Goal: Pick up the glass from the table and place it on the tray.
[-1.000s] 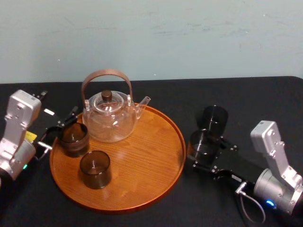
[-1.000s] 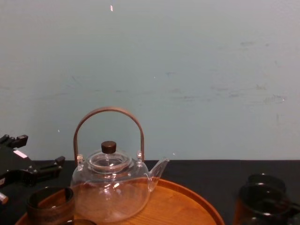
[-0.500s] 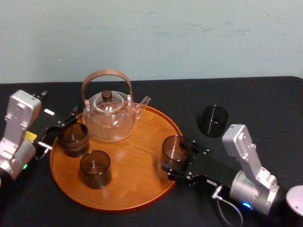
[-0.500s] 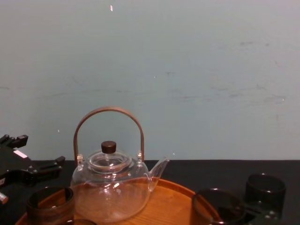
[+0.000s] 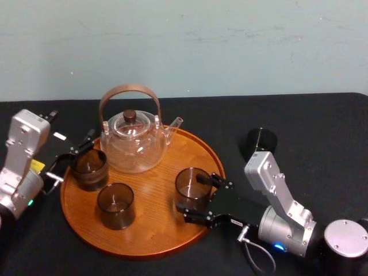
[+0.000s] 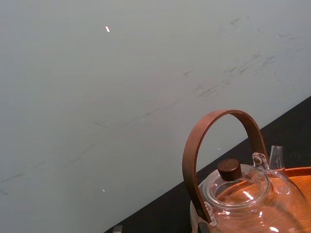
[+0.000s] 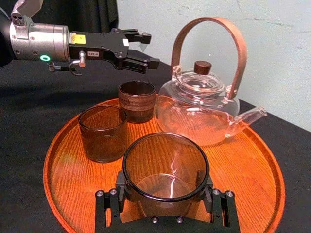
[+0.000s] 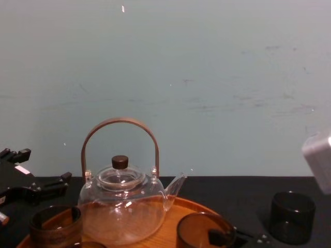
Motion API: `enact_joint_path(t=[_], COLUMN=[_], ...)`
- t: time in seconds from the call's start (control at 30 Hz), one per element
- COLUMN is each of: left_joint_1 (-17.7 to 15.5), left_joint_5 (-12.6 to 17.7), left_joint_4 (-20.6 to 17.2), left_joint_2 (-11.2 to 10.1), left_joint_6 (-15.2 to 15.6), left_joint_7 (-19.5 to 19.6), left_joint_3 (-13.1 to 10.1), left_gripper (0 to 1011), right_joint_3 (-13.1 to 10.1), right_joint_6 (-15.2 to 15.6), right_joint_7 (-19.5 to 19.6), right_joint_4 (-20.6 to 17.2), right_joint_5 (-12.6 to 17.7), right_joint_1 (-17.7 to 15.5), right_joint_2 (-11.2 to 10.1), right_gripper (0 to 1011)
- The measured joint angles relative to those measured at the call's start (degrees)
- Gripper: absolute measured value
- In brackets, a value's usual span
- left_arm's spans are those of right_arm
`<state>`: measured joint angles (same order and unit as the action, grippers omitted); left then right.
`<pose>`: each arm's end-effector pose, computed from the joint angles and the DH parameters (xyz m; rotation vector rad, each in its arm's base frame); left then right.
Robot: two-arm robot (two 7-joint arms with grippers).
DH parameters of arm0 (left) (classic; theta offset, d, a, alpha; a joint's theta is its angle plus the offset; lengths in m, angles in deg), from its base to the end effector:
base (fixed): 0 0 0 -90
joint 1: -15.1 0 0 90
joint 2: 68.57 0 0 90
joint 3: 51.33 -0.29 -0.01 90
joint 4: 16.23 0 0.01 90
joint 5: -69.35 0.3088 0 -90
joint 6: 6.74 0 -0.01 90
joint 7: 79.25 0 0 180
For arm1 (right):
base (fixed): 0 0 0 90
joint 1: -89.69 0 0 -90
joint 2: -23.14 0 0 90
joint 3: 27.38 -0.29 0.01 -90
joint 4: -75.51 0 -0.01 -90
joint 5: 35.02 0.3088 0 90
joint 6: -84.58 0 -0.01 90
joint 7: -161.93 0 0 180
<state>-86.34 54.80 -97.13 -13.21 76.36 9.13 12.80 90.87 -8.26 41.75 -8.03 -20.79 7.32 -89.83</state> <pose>0.3581 0.0826 -0.3023 0.3044 -0.2850 1.2479 0.3334 0.0110 -0.3275 -0.2116 -0.0255 -0.6169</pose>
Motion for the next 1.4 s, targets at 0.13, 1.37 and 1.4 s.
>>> enact_joint_path(t=[0.13, 1.37, 1.4], left_joint_1=[0.0, 0.0, 0.0], left_joint_5=[0.0, 0.0, 0.0], left_joint_4=[0.0, 0.0, 0.0], left_joint_2=[0.0, 0.0, 0.0], left_joint_6=[0.0, 0.0, 0.0], left_joint_7=[0.0, 0.0, 0.0], left_joint_3=[0.0, 0.0, 0.0], left_gripper=[1001, 1001, 1001], right_joint_3=[0.55, 4.1, 4.1], right_joint_6=[0.0, -0.03, -0.02], right_joint_7=[-0.19, -1.22, -1.22], right_joint_4=[0.71, 7.17, 7.17], right_joint_5=[-0.1, -0.63, -0.63], right_joint_1=[0.76, 4.78, 4.77], right_joint_2=[0.41, 2.99, 2.98], right_gripper=[905, 905, 904])
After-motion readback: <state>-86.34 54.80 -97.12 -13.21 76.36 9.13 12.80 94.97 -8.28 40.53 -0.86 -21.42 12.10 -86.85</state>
